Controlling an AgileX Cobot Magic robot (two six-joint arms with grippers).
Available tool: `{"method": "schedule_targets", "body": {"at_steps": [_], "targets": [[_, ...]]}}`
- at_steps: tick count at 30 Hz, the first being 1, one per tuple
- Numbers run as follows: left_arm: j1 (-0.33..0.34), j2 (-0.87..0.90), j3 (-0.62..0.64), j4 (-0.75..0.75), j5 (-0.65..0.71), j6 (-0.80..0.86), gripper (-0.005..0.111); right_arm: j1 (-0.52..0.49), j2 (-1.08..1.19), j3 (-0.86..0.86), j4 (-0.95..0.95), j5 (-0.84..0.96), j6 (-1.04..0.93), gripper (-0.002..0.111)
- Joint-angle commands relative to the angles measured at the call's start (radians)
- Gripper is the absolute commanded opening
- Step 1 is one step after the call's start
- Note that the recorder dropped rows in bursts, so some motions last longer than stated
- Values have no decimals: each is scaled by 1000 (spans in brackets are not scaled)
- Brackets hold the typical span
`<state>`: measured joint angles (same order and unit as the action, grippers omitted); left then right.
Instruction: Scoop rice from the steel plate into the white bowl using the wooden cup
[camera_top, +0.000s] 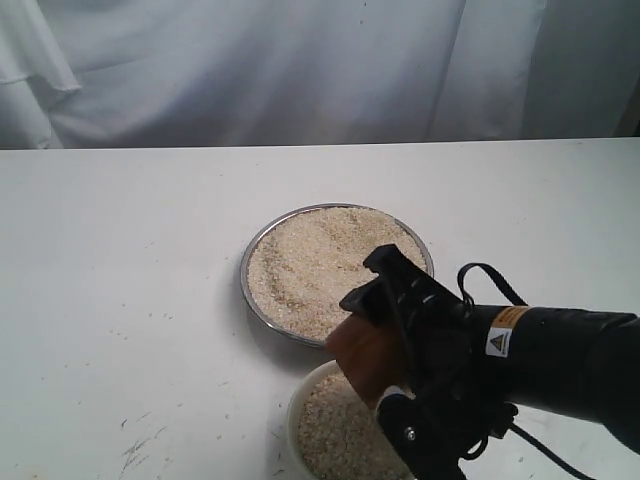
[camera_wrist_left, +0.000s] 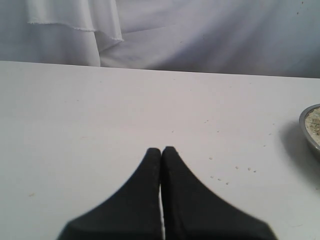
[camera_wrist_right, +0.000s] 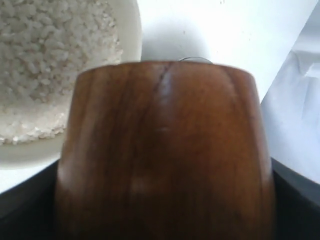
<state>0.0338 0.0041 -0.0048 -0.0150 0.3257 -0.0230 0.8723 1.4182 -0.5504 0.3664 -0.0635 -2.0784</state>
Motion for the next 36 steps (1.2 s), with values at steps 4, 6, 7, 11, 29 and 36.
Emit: {"method": "schedule_targets", "body": {"at_steps": [4, 6, 7, 11, 29, 36], "targets": [[-3, -4, 5, 1, -7, -1, 0, 3, -4, -7, 204, -51, 169, 0], [-3, -4, 5, 1, -7, -1, 0, 3, -4, -7, 203, -53, 213, 0], [-3, -4, 5, 1, -7, -1, 0, 3, -4, -7, 203, -44, 234, 0], [-3, -4, 5, 1, -7, -1, 0, 3, -4, -7, 203, 17, 285, 0], [-3, -4, 5, 1, -7, -1, 0, 0, -8, -7, 203, 34, 477, 0], [-3, -4, 5, 1, -7, -1, 0, -29, -8, -7, 203, -36, 705, 0]]}}
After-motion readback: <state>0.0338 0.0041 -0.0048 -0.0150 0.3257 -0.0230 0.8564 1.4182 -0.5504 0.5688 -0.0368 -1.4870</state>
